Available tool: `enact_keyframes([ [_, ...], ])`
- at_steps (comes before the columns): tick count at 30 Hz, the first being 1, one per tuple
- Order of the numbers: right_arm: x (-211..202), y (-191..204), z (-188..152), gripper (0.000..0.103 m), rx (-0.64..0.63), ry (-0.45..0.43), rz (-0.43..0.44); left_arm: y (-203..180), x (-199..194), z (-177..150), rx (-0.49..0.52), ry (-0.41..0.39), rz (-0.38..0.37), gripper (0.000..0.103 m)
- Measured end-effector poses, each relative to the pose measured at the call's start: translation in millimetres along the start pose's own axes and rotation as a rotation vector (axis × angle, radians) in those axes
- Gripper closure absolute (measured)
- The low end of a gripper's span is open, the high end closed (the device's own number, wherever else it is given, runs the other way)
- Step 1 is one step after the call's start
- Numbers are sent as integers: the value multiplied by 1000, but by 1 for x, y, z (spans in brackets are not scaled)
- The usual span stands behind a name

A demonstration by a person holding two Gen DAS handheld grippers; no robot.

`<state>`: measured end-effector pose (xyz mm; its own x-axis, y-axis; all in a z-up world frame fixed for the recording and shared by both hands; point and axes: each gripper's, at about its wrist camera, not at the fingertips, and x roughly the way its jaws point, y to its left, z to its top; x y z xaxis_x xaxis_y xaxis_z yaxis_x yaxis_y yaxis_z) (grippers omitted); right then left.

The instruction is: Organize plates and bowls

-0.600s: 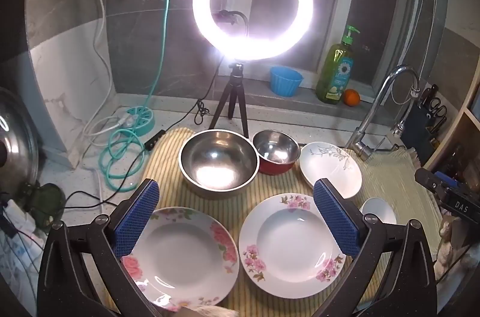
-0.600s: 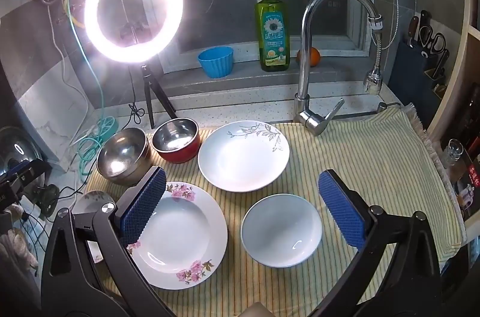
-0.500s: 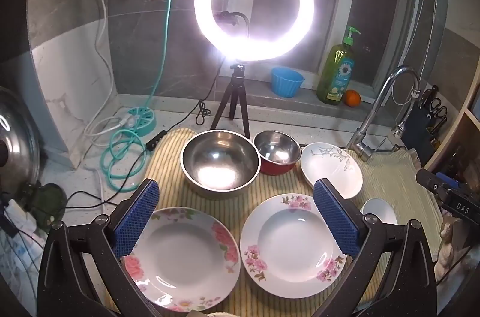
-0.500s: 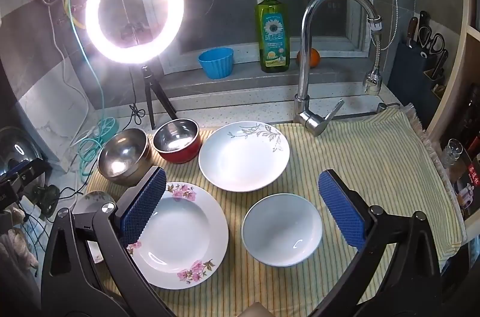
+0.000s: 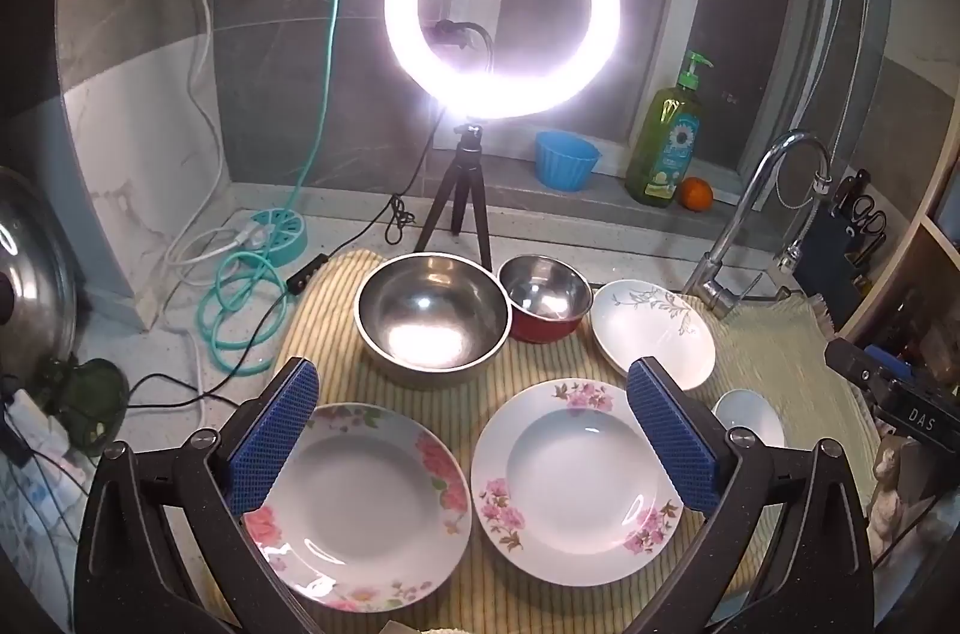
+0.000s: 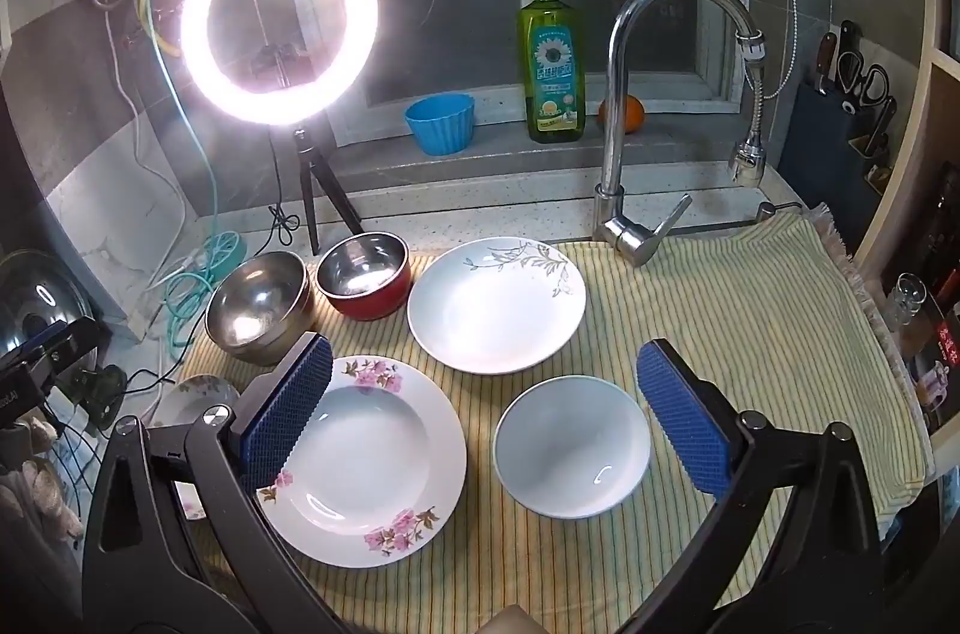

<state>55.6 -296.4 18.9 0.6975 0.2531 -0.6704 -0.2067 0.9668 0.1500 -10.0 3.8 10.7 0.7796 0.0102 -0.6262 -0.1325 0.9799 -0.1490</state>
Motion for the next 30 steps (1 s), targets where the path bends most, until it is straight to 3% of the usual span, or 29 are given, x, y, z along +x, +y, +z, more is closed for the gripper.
enact_keyframes([
  [30,1,8,3,0,-15,4,5,-5,0,1,2,-7,-4,1],
])
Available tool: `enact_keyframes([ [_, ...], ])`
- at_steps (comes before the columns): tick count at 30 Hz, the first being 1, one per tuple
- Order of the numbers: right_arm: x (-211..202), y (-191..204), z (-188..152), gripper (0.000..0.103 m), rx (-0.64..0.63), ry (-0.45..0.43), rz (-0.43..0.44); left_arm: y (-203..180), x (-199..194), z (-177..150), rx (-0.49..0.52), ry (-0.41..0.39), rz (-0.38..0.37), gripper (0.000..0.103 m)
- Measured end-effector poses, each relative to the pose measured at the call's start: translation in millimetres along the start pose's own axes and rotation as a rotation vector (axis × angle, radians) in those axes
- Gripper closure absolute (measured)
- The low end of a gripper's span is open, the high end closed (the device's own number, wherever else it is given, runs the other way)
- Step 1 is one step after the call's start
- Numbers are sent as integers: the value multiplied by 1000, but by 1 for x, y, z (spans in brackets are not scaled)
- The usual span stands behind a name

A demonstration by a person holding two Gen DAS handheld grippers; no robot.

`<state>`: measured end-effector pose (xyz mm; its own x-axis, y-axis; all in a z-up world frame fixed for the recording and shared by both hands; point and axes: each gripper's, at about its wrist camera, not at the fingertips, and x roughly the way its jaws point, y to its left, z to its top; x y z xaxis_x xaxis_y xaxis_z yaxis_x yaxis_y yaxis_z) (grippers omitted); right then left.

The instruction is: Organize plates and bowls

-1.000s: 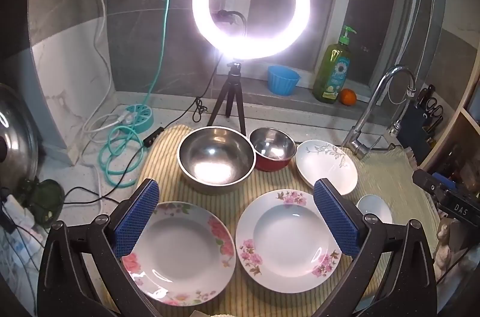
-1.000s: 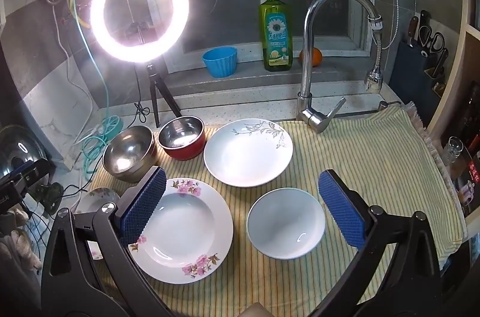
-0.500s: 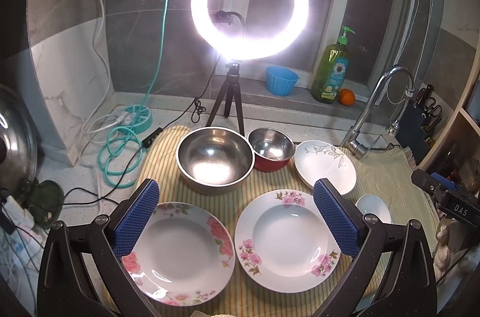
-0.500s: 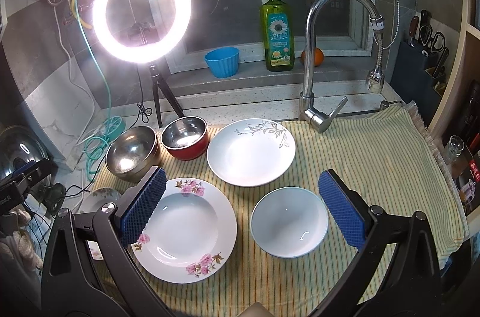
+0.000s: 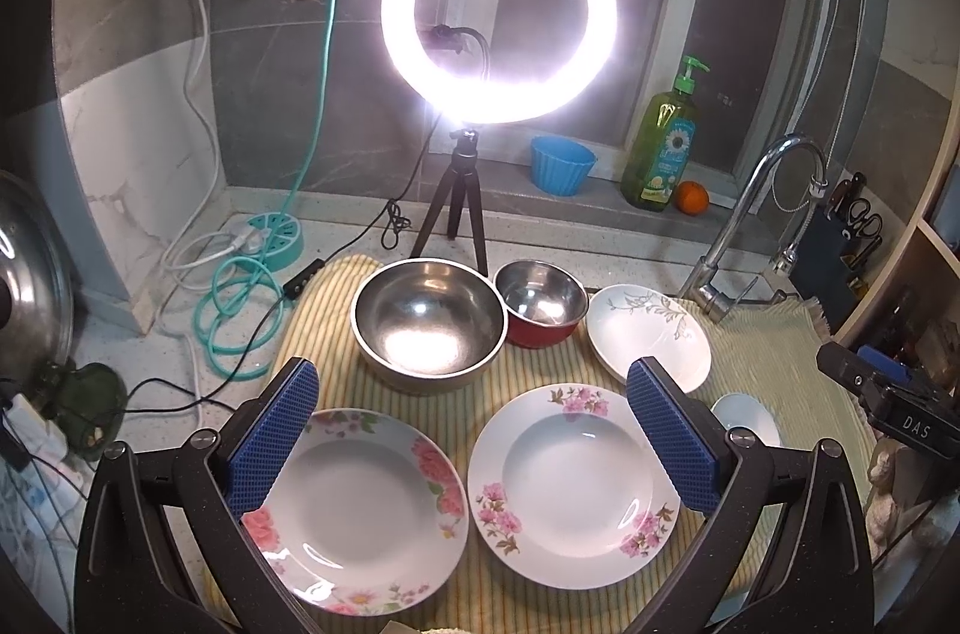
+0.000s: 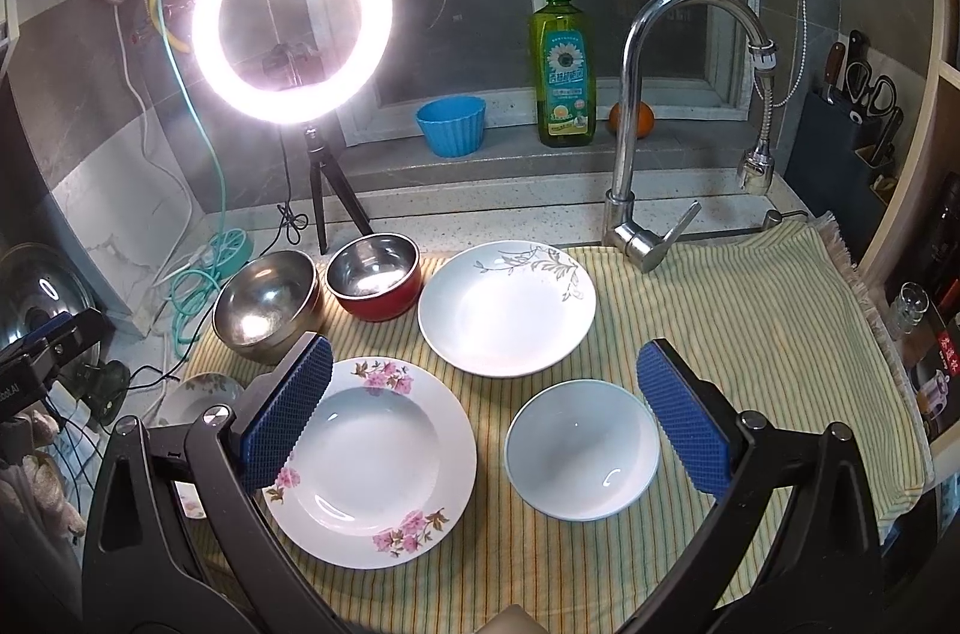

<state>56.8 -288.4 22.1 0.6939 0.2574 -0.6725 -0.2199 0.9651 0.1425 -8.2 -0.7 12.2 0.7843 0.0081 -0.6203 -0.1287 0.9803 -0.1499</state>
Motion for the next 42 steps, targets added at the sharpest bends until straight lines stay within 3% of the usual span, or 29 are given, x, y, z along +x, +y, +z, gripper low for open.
enact_keyframes([
  [22,5,3,-2,0,-12,3,-2,5,1,1,0,-9,0,1],
  [42,13,-1,-11,0,5,42,-1,13,16,-6,-20,40,-35,1],
])
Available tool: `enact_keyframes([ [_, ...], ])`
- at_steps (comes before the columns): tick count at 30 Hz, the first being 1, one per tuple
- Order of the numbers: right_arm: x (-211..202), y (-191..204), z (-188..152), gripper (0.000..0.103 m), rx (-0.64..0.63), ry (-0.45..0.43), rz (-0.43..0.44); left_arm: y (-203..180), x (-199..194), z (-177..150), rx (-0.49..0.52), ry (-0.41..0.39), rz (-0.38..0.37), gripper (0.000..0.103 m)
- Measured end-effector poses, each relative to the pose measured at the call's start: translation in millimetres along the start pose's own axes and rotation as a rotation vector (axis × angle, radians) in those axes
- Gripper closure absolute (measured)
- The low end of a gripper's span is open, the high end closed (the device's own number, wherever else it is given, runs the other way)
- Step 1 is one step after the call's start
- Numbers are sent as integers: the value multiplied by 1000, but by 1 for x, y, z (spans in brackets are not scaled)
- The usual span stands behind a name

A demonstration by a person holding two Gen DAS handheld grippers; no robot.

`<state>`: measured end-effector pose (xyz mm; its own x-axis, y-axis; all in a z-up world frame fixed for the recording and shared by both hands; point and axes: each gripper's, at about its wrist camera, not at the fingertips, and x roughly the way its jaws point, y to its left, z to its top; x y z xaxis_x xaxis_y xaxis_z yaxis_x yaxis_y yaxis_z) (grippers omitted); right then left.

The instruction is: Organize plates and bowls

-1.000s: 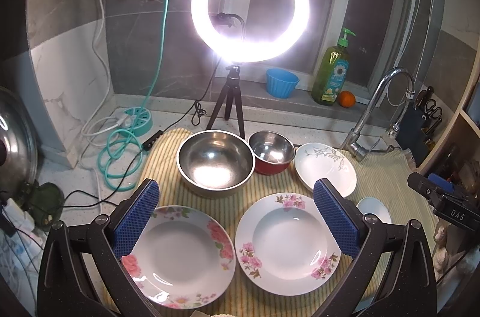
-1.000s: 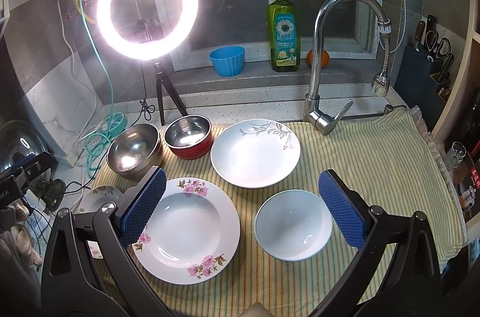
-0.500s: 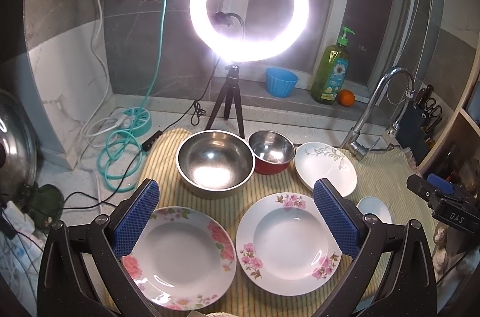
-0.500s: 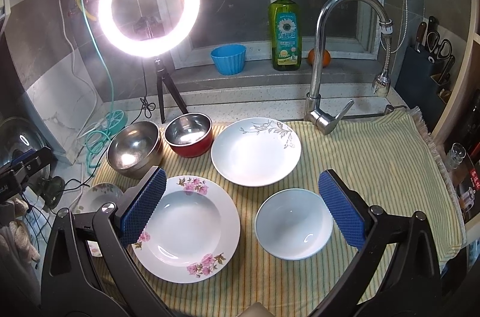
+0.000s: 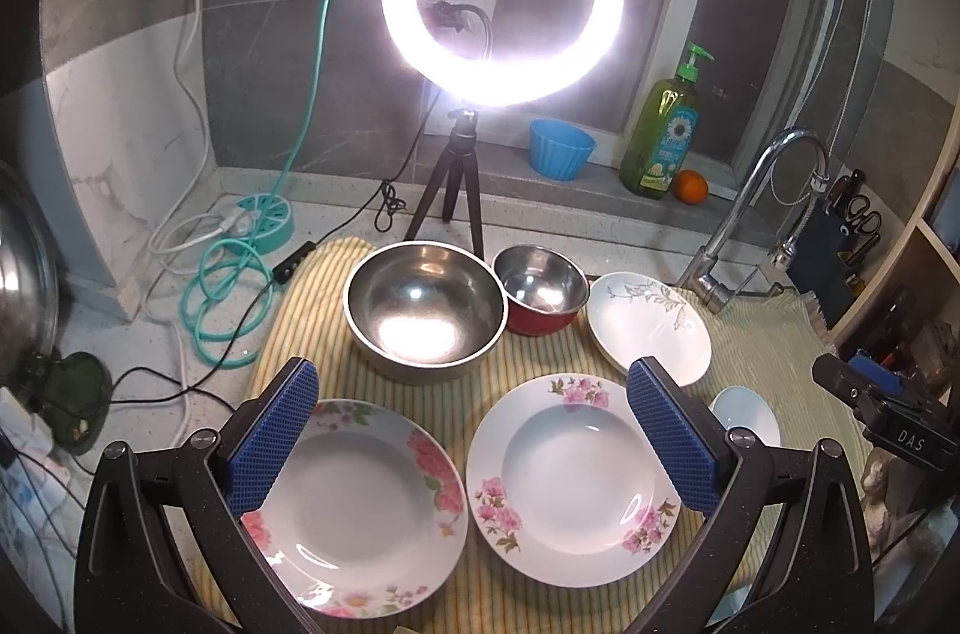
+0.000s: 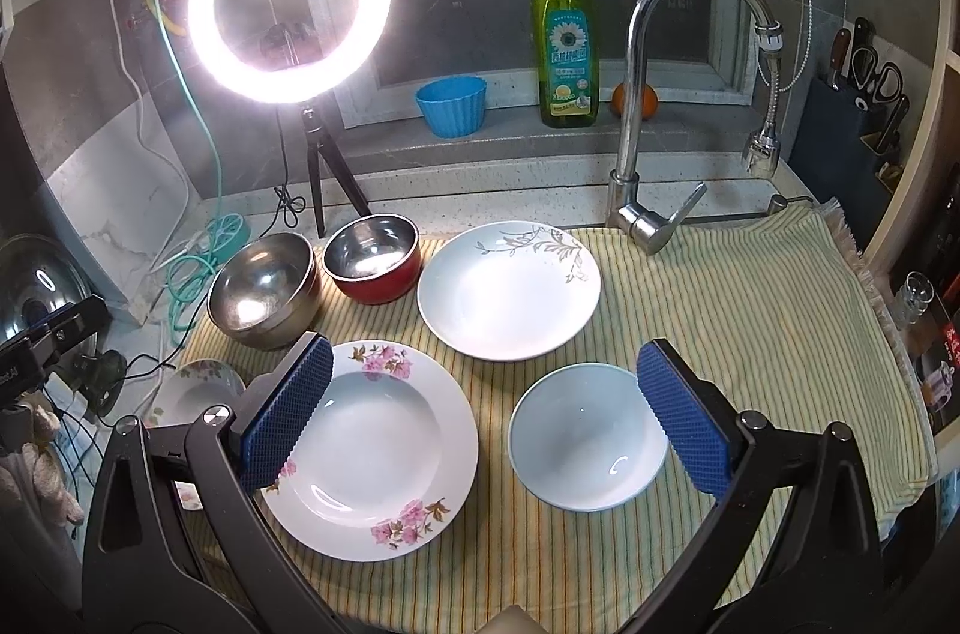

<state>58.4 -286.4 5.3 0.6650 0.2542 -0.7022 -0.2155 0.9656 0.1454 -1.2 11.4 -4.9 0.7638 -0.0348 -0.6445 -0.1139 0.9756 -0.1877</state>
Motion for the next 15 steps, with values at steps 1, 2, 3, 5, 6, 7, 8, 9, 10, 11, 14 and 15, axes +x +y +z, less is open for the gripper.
enact_keyframes([
  [1,1,-1,-1,0,3,5,1,1,2,0,0,5,-2,1],
  [2,2,-2,-2,0,7,11,3,1,3,-1,0,9,-3,1],
  [3,4,-3,-3,1,12,17,4,1,5,-2,1,14,-5,1],
  [5,6,-5,-5,4,17,27,4,1,8,-3,5,21,-9,1],
  [6,7,-5,-6,6,20,33,4,1,11,-4,7,27,-11,1],
  [7,8,-6,-8,7,24,40,4,2,12,-5,8,31,-14,1],
  [8,9,-7,-9,8,28,46,6,2,14,-6,9,39,-20,4],
  [9,10,-8,-11,10,33,52,9,2,16,-6,10,47,-25,8],
  [10,12,-10,-13,12,40,63,16,3,18,-7,11,53,-28,9],
  [11,14,-11,-14,12,45,71,19,3,21,-7,11,64,-35,10],
  [14,19,-14,-21,17,58,99,35,5,30,-10,6,92,-55,17],
  [15,21,-15,-24,18,67,113,44,6,34,-12,3,106,-65,19],
])
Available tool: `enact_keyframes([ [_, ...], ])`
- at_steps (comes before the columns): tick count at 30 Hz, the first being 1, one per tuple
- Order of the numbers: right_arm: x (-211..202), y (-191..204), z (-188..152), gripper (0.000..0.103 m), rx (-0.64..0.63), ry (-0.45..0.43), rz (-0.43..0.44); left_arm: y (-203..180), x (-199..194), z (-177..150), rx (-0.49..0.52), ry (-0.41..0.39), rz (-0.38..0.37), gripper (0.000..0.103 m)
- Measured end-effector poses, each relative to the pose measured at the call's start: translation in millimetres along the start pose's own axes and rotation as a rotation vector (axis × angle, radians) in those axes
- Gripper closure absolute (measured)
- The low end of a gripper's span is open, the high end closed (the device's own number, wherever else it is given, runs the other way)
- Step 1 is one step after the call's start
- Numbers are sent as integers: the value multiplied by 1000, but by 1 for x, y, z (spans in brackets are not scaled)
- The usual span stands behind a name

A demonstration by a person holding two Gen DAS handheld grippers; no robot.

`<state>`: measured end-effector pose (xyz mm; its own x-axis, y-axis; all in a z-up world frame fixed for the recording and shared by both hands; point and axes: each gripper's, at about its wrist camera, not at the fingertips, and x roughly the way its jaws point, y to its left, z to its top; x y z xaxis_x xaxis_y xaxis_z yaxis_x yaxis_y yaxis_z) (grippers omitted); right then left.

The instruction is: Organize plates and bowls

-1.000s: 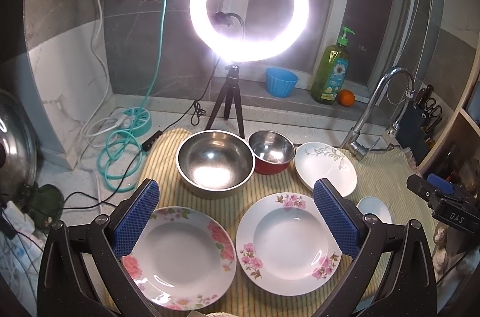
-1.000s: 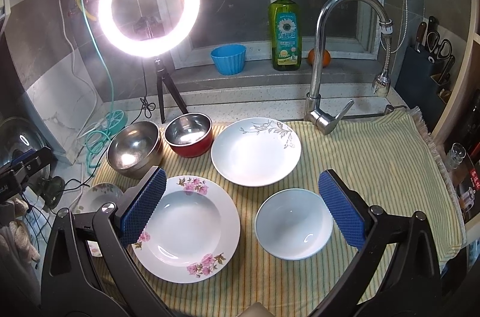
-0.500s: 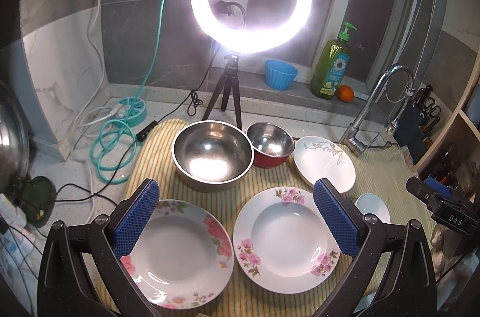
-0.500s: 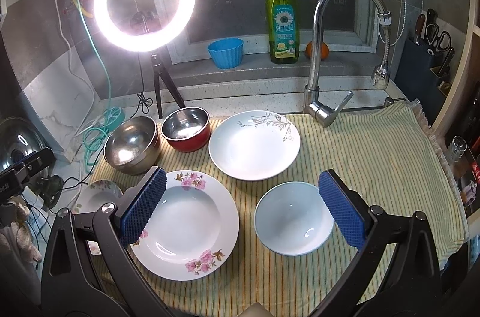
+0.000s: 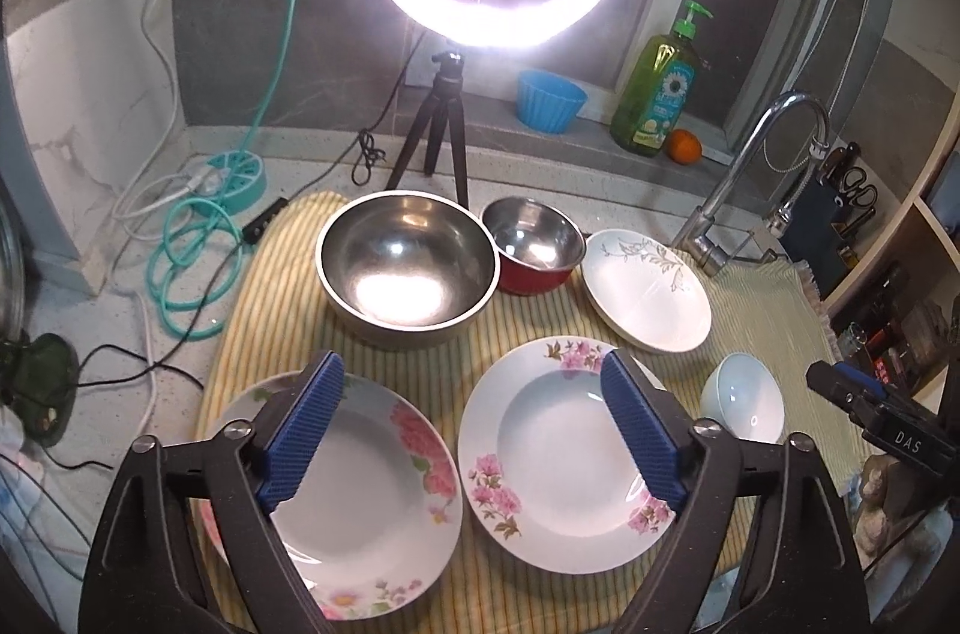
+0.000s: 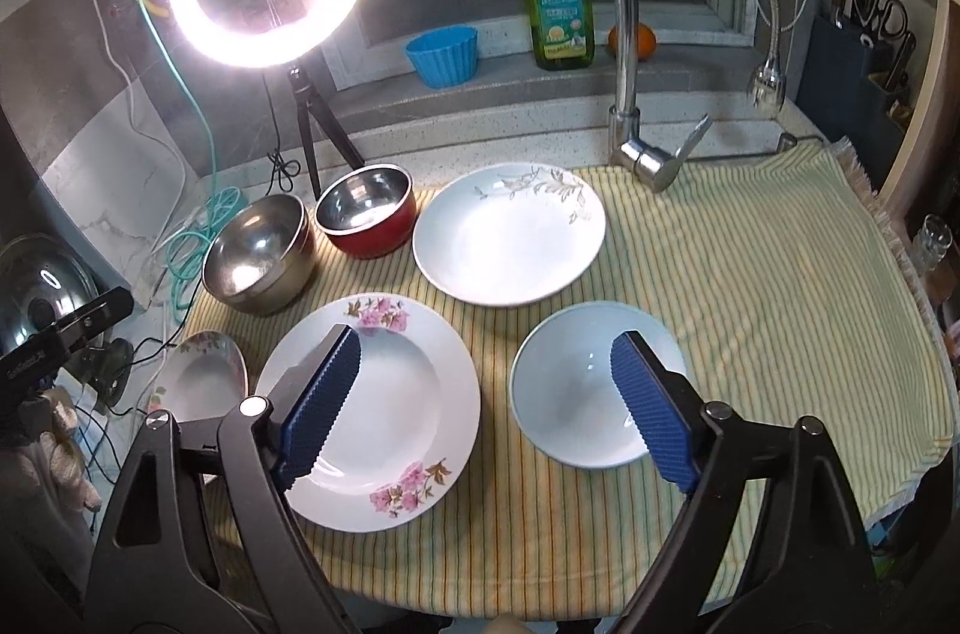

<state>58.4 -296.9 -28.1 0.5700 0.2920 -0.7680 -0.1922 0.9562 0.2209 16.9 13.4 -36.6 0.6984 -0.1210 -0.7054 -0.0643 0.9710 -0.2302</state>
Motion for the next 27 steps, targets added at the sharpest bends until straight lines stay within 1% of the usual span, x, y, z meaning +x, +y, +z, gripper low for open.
enact_keyframes([
  [2,5,-3,-6,22,15,31,18,2,6,-1,-5,21,-15,24],
  [3,8,-4,-9,26,25,48,29,2,10,-2,-5,33,-24,30],
  [5,13,-7,-15,34,43,82,53,4,18,-4,-7,66,-46,36],
  [7,18,-9,-22,38,57,109,78,6,27,-6,-14,97,-71,36],
  [10,23,-10,-34,40,72,149,103,10,42,-10,-38,147,-110,38],
  [12,27,-12,-41,40,90,176,118,11,52,-13,-44,183,-123,48],
  [14,35,-13,-47,45,113,205,138,14,62,-17,-51,216,-138,52],
  [16,43,-16,-55,52,140,241,162,15,70,-20,-55,246,-150,55],
  [19,53,-17,-65,56,161,272,175,13,82,-21,-38,277,-155,59],
  [22,60,-19,-73,58,168,296,179,12,95,-20,-29,307,-161,70],
  [23,63,-19,-75,58,171,304,181,12,99,-20,-26,313,-160,71],
  [25,68,-20,-79,59,182,317,185,10,105,-19,-13,321,-158,71],
  [27,72,-22,-81,64,194,329,188,9,112,-19,4,332,-153,72],
])
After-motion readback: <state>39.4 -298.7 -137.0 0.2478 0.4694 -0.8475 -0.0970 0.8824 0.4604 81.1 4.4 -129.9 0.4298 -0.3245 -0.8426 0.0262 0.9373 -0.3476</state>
